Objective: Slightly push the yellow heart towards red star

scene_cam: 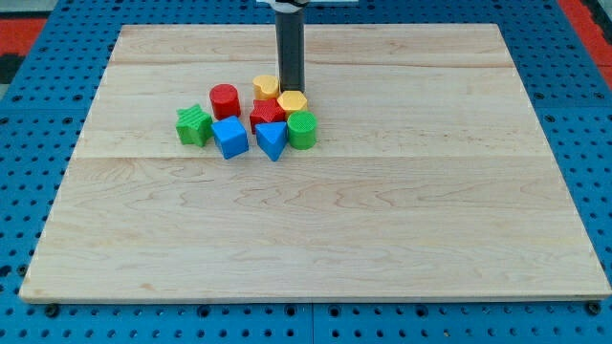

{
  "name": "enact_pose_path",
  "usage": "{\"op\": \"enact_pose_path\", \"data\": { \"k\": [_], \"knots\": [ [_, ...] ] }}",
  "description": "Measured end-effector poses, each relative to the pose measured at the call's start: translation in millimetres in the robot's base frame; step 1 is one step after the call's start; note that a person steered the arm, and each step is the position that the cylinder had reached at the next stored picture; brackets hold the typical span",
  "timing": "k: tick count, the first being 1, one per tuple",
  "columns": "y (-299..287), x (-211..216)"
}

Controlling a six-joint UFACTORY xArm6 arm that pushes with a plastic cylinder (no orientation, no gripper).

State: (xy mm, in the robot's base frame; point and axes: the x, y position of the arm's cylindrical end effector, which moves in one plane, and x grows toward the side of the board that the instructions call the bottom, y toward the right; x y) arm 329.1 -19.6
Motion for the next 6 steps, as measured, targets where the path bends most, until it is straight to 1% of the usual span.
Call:
{"op": "enact_pose_path", "data": {
  "k": [4,5,6],
  "knots": [
    [-14,-11],
    [-11,-27],
    [2,-52]
  ]
}}
